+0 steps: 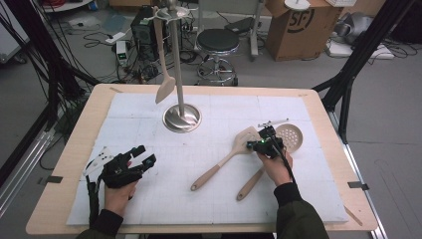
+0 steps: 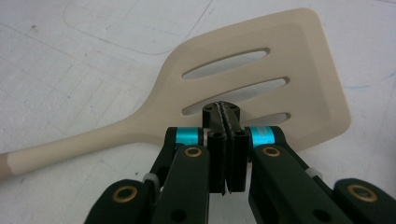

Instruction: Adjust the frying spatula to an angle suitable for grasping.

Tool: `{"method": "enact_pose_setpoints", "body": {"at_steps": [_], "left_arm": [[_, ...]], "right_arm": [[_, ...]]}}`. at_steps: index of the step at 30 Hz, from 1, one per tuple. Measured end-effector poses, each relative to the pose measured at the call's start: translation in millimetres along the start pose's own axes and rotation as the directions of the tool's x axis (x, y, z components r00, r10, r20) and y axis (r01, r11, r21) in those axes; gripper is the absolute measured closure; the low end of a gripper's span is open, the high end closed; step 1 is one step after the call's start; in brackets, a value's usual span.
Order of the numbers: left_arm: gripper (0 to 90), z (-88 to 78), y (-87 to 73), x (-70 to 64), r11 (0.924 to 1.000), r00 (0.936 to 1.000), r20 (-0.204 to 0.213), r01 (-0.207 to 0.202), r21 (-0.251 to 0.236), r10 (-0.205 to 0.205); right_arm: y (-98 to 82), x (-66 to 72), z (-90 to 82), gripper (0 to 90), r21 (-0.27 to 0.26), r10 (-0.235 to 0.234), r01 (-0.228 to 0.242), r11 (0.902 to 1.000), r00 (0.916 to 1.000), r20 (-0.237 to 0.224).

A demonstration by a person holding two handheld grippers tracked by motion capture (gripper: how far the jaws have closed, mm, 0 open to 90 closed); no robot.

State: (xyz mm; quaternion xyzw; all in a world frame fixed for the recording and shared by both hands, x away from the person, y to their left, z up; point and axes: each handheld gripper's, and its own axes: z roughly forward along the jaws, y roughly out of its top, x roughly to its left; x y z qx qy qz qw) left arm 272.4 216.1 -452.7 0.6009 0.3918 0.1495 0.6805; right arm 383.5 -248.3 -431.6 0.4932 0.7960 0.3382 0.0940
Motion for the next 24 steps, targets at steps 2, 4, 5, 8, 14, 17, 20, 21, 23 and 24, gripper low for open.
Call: {"method": "enact_pose_setpoints", "body": {"at_steps": [2, 4, 5, 8, 14, 17, 20, 21, 23, 24], "left_arm": [[32.1, -0.1, 0.0, 0.2, 1.0, 1.0, 0.0, -0.002, -0.001, 0.002], [32.1, -0.3, 0.0, -0.1, 1.0, 1.0, 0.003, 0.001, -0.001, -0.001], [32.1, -0.7, 0.2, 0.4, 1.0, 1.0, 0.001, -0.005, 0.0, 0.005], [32.2, -0.9, 0.2, 0.3, 1.0, 1.0, 0.0, 0.0, -0.003, 0.0], [32.1, -0.4, 0.0, -0.3, 1.0, 1.0, 0.004, -0.002, 0.003, 0.002], [32.1, 0.0, 0.0, -0.7, 1.0, 1.0, 0.005, -0.002, 0.001, 0.002], [32.2, 0.1, 0.0, -0.5, 1.0, 0.9999, 0.011, 0.006, -0.001, -0.006], [32.2, 0.3, 0.0, -0.7, 1.0, 0.9999, 0.011, 0.009, -0.003, -0.009], [32.2, 0.4, 0.1, -0.8, 1.0, 0.9999, 0.012, 0.007, -0.004, -0.007], [32.2, 0.6, 0.1, -0.8, 1.0, 0.9999, 0.011, 0.008, -0.004, -0.008]], "right_arm": [[-0.2, 0.3, 0.8, 89.6, -0.001, -0.008, 0.008, 1.0, 0.9999, 0.006], [-0.3, 1.0, 1.3, 89.7, 0.003, -0.011, 0.011, 0.9999, 0.9999, 0.011], [-0.3, 1.7, 1.6, 89.7, 0.007, -0.01, 0.01, 0.9999, 0.9999, 0.013], [-0.3, 5.7, 1.1, 89.7, 0.029, -0.016, 0.016, 0.9995, 0.9997, 0.017], [-1.3, 6.3, -2.8, 89.8, 0.04, -0.007, 0.006, 0.9992, 0.9999, 0.01], [-1.7, 6.8, -4.4, 89.8, 0.038, -0.003, 0.003, 0.9993, 1.0, 0.009], [-3.3, 7.7, -5.0, 89.9, 0.082, 0.002, -0.002, 0.9966, 1.0, -0.009], [-4.2, 9.2, -5.1, 89.9, 0.08, -0.015, 0.015, 0.9967, 0.9999, -0.004], [-6.1, 13.0, -7.3, 89.9, 0.048, -0.043, 0.042, 0.9979, 0.9991, 0.007], [-6.9, 14.8, -8.2, 89.9, 0.037, -0.045, 0.045, 0.9983, 0.9989, -0.012]]}}
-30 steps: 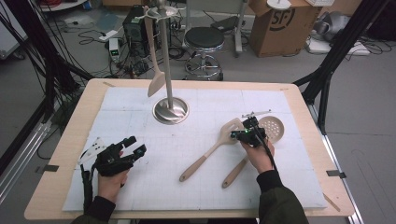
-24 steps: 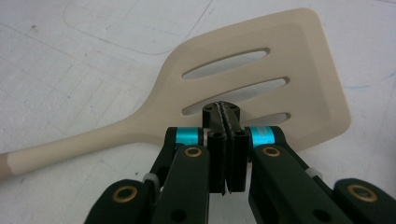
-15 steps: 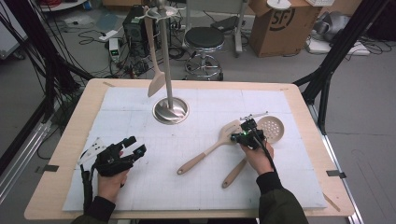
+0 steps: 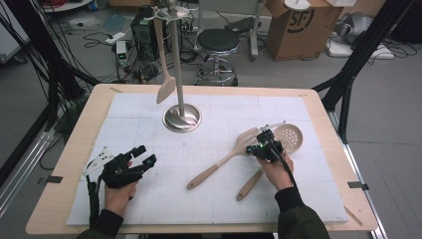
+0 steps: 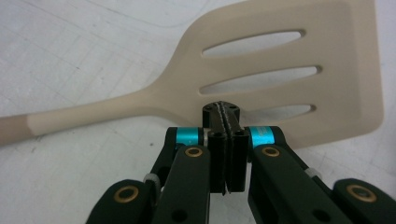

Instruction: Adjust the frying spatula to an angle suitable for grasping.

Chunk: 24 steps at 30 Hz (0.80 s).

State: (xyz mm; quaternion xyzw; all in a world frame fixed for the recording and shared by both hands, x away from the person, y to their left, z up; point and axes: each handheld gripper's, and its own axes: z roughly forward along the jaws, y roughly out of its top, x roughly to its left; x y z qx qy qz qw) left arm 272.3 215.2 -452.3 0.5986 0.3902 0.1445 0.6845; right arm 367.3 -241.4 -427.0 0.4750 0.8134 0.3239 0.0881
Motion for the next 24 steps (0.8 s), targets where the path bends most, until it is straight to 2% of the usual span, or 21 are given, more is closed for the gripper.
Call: {"method": "enact_pose_setpoints", "body": {"at_steps": [3, 5, 7, 9, 10, 11, 12, 13, 15, 17, 18, 19, 20, 24], "left_arm": [[32.2, 1.0, -0.4, 0.0, 1.0, 1.0, -0.002, 0.002, 0.002, -0.002], [32.2, 1.5, -0.3, -0.4, 1.0, 1.0, 0.0, -0.001, 0.002, 0.001], [32.3, 1.5, -0.2, -0.6, 1.0, 1.0, 0.001, -0.001, 0.002, 0.001], [32.3, 1.1, 0.1, -0.9, 1.0, 1.0, 0.0, 0.002, -0.002, -0.002], [32.3, 0.9, 0.2, -0.6, 1.0, 1.0, 0.0, -0.001, -0.004, 0.001], [32.3, 0.4, 0.2, -0.3, 1.0, 1.0, -0.001, 0.0, -0.001, 0.0], [32.3, 0.4, 0.1, 0.0, 1.0, 1.0, -0.001, 0.0, 0.0, 0.0], [32.3, 0.4, 0.0, 0.1, 1.0, 1.0, -0.001, 0.0, 0.0, 0.0], [32.3, 0.5, -0.1, -0.1, 1.0, 1.0, 0.0, -0.001, -0.002, 0.001], [32.3, 0.4, 0.1, -0.5, 1.0, 1.0, 0.001, -0.001, 0.0, 0.001], [32.3, 0.5, 0.1, -0.8, 1.0, 1.0, 0.002, 0.0, -0.002, 0.0], [32.3, 0.6, 0.3, -0.9, 1.0, 1.0, 0.001, -0.003, -0.001, 0.003], [32.3, 0.7, 0.2, -1.0, 1.0, 1.0, 0.001, -0.002, -0.003, 0.002], [32.3, 1.9, -0.3, -1.5, 1.0, 1.0, 0.001, -0.001, 0.001, 0.001]], "right_arm": [[0.3, 9.8, 2.0, 89.9, 0.008, -0.032, 0.033, 0.9994, 0.9984, -0.046], [-0.1, 18.3, 7.3, 89.9, 0.036, -0.045, 0.049, 0.9982, 0.9935, -0.105], [-1.3, 29.1, 13.8, 89.8, 0.071, -0.066, 0.081, 0.9941, 0.979, -0.193], [-3.7, 42.0, 19.9, 89.7, 0.102, -0.104, 0.135, 0.9856, 0.958, -0.267], [-5.1, 48.8, 21.8, 89.6, 0.115, -0.128, 0.167, 0.9792, 0.9492, -0.288], [-6.3, 55.4, 22.0, 89.6, 0.117, -0.154, 0.195, 0.9738, 0.944, -0.292], [-6.5, 60.1, 21.4, 89.6, 0.12, -0.165, 0.21, 0.9703, 0.9368, -0.309], [-6.8, 63.5, 21.4, 89.6, 0.119, -0.17, 0.221, 0.968, 0.9262, -0.337], [-7.2, 71.5, 21.6, 89.6, 0.119, -0.172, 0.228, 0.9663, 0.9164, -0.362], [-7.4, 78.6, 26.1, 89.6, 0.123, -0.179, 0.244, 0.9621, 0.9024, -0.392], [-7.4, 82.8, 29.2, 89.6, 0.131, -0.186, 0.254, 0.9584, 0.9018, -0.39], [-6.8, 85.4, 31.1, 89.6, 0.121, -0.187, 0.252, 0.9602, 0.9019, -0.389], [-5.7, 86.9, 32.5, 89.5, 0.116, -0.179, 0.243, 0.9631, 0.8999, -0.398], [0.0, 91.0, 36.1, 89.6, 0.068, -0.156, 0.197, 0.9779, 0.9088, -0.387]]}}
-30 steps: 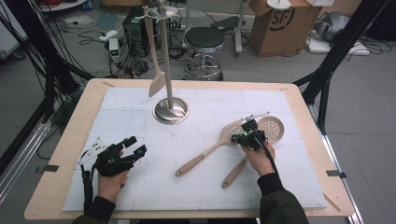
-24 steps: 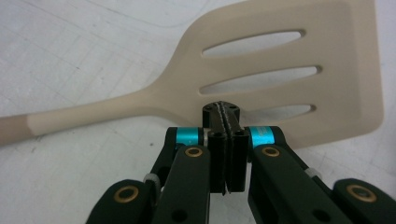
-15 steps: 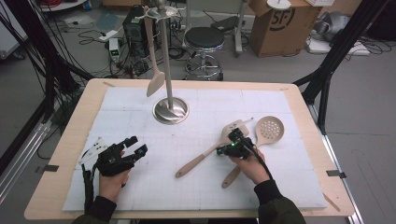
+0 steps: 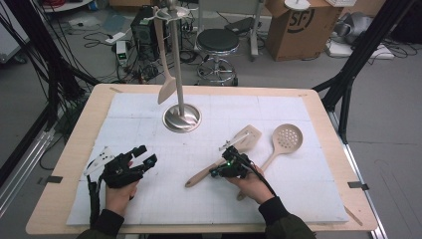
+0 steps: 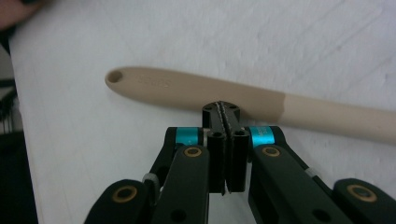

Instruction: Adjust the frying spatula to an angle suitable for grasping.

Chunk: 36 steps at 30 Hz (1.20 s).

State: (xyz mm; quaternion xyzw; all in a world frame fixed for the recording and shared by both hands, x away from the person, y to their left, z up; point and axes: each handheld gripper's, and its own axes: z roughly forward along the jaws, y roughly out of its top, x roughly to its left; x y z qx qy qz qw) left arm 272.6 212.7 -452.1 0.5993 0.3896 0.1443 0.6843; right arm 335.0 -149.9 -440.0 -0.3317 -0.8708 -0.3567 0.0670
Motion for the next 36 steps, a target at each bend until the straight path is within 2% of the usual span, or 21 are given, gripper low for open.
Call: {"method": "enact_pose_setpoints", "body": {"at_steps": [6, 10, 17, 20, 28, 30, 31, 32, 34, 36], "left_arm": [[32.4, 0.1, 0.0, 0.1, 1.0, 1.0, 0.001, 0.001, -0.002, -0.001], [32.4, 0.2, 0.1, -0.1, 1.0, 1.0, 0.001, -0.002, -0.003, 0.002], [32.4, -0.2, 0.2, 0.1, 1.0, 1.0, 0.004, 0.001, -0.003, -0.001], [32.4, -0.8, 0.3, 0.2, 1.0, 1.0, 0.005, 0.001, -0.003, -0.001], [32.4, -2.4, 0.2, 1.8, 1.0, 1.0, 0.003, 0.002, -0.002, -0.002], [32.4, -2.6, 0.2, 1.2, 1.0, 1.0, 0.006, 0.005, -0.005, -0.005], [32.4, -2.9, 0.1, 1.2, 1.0, 1.0, 0.006, 0.004, -0.004, -0.004], [32.5, -3.1, 0.0, 1.4, 1.0, 1.0, 0.008, 0.003, -0.002, -0.003], [32.5, -3.6, -0.3, 1.4, 1.0, 1.0, 0.008, 0.005, -0.001, -0.005], [32.5, -4.0, -0.5, 1.0, 1.0, 0.9999, 0.01, 0.007, -0.005, -0.007]], "right_arm": [[5.1, 2.5, 4.4, 89.6, -0.01, 0.004, -0.004, 0.9999, 0.9999, 0.015], [9.5, 5.1, 9.4, 89.5, -0.024, -0.007, 0.008, 0.9997, 0.9992, 0.04], [22.2, 8.7, 17.4, 89.6, -0.023, 0.011, -0.009, 0.9997, 0.9972, 0.074], [28.7, 11.1, 21.6, 89.6, -0.026, 0.0, 0.002, 0.9997, 0.9947, 0.103], [43.6, 4.2, 25.6, 89.6, -0.04, 0.032, -0.029, 0.9988, 0.9956, 0.089], [48.9, -0.6, 20.0, 89.6, -0.078, 0.058, -0.052, 0.9956, 0.995, 0.082], [50.8, -4.4, 16.4, 89.6, -0.084, 0.076, -0.068, 0.9941, 0.9931, 0.089], [52.1, -9.4, 13.4, 89.6, -0.086, 0.08, -0.07, 0.9938, 0.9898, 0.118], [52.6, -21.0, 7.3, 89.6, -0.081, 0.103, -0.09, 0.9927, 0.9779, 0.182], [50.9, -32.2, 1.5, 89.6, -0.088, 0.127, -0.109, 0.9901, 0.9659, 0.226]]}}
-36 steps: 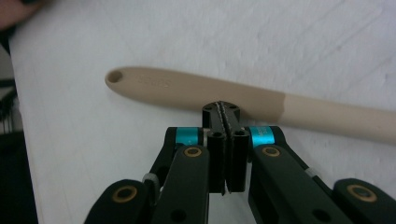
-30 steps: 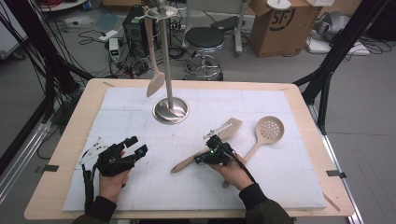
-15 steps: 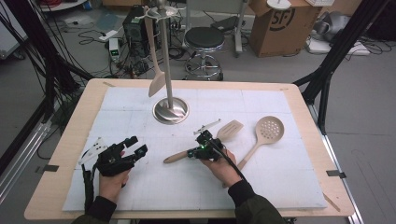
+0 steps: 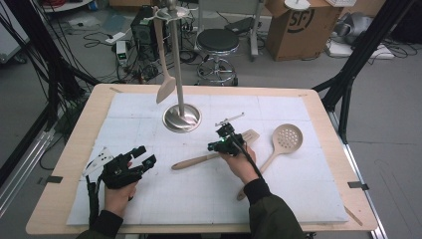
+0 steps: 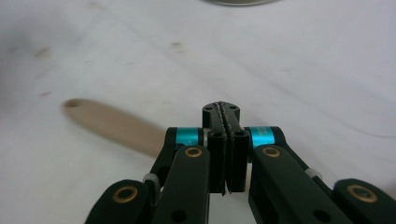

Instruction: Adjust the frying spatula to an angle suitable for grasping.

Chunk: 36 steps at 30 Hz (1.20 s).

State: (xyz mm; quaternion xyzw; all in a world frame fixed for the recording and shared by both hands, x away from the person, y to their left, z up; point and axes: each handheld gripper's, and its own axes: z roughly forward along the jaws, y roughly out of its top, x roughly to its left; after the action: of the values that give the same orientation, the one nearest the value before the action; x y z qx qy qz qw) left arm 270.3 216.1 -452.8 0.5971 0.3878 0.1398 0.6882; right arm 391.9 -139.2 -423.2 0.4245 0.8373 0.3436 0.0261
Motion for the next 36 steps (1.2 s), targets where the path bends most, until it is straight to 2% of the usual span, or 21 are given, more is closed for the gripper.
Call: {"method": "enact_pose_setpoints", "body": {"at_steps": [2, 4, 6, 8, 10, 12, 14, 15, 22, 23, 25, 27, 30, 34, 36], "left_arm": [[32.5, -0.4, 0.0, 0.2, 1.0, 1.0, 0.0, 0.0, 0.0, 0.0], [32.5, -0.6, 0.0, 0.2, 1.0, 1.0, -0.001, 0.002, 0.0, -0.002], [32.5, -0.6, 0.1, 0.0, 1.0, 1.0, -0.001, -0.001, 0.0, 0.001], [32.5, -0.6, 0.1, -0.6, 1.0, 1.0, 0.001, 0.001, -0.001, -0.001], [32.6, -0.6, 0.0, -0.7, 1.0, 1.0, 0.001, -0.002, 0.0, 0.002], [32.6, -0.7, 0.0, -0.5, 1.0, 1.0, 0.001, -0.004, 0.006, 0.004], [32.6, -0.6, 0.0, -0.9, 1.0, 1.0, 0.002, -0.004, 0.003, 0.004], [32.6, -0.5, -0.1, -1.2, 1.0, 1.0, 0.001, -0.003, 0.002, 0.003], [32.6, 1.3, -0.7, -1.8, 0.9999, 1.0, 0.005, -0.008, 0.013, 0.008], [32.6, 1.7, -0.7, -1.9, 0.9999, 1.0, 0.004, -0.008, 0.013, 0.008], [32.6, 2.7, -1.0, -2.2, 0.9999, 1.0, 0.004, -0.007, 0.015, 0.007], [32.6, 3.8, -1.2, -2.5, 0.9999, 1.0, 0.004, -0.007, 0.015, 0.007], [32.6, 5.1, -1.1, -3.7, 0.9998, 0.9999, 0.006, -0.011, 0.016, 0.01], [32.6, 6.0, -1.1, -4.6, 0.9998, 0.9999, 0.009, -0.01, 0.017, 0.01], [32.6, 5.6, -0.9, -4.2, 0.9998, 0.9999, 0.007, -0.013, 0.016, 0.013]], "right_arm": [[-0.8, -8.3, -1.8, 89.6, 0.012, 0.025, -0.025, 0.9996, 0.9993, 0.029], [-1.6, -12.8, -1.6, 89.6, 0.026, 0.01, -0.012, 0.9996, 0.997, 0.077], [-2.8, -16.3, -0.2, 89.6, 0.045, -0.005, 0.0, 0.999, 0.9944, 0.106], [-4.7, -19.0, 2.0, 89.6, 0.078, -0.026, 0.014, 0.9969, 0.9878, 0.154], [-6.3, -20.1, 0.8, 89.6, 0.086, -0.031, 0.017, 0.9962, 0.986, 0.164], [-7.3, -19.8, -1.6, 89.6, 0.102, -0.071, 0.051, 0.9935, 0.9762, 0.205], [-8.6, -19.3, -4.5, 89.7, 0.111, -0.067, 0.045, 0.9928, 0.9778, 0.199], [-9.2, -19.1, -5.7, 89.6, 0.119, -0.086, 0.061, 0.991, 0.9734, 0.213], [-15.5, -16.5, -14.0, 89.6, 0.176, -0.097, 0.056, 0.9827, 0.9673, 0.234], [-16.4, -14.7, -14.6, 89.7, 0.193, -0.117, 0.071, 0.9786, 0.9631, 0.242], [-18.3, -10.1, -16.5, 89.6, 0.211, -0.126, 0.072, 0.9747, 0.9583, 0.256], [-19.2, -3.6, -18.5, 89.6, 0.232, -0.128, 0.069, 0.9704, 0.9602, 0.249], [-21.0, -0.5, -17.9, 89.6, 0.263, -0.153, 0.088, 0.9607, 0.9601, 0.235], [-21.2, -4.4, -18.3, 89.5, 0.242, -0.123, 0.068, 0.9678, 0.9684, 0.217], [-20.9, -6.8, -19.4, 89.3, 0.231, -0.109, 0.058, 0.9713, 0.9699, 0.218]]}}
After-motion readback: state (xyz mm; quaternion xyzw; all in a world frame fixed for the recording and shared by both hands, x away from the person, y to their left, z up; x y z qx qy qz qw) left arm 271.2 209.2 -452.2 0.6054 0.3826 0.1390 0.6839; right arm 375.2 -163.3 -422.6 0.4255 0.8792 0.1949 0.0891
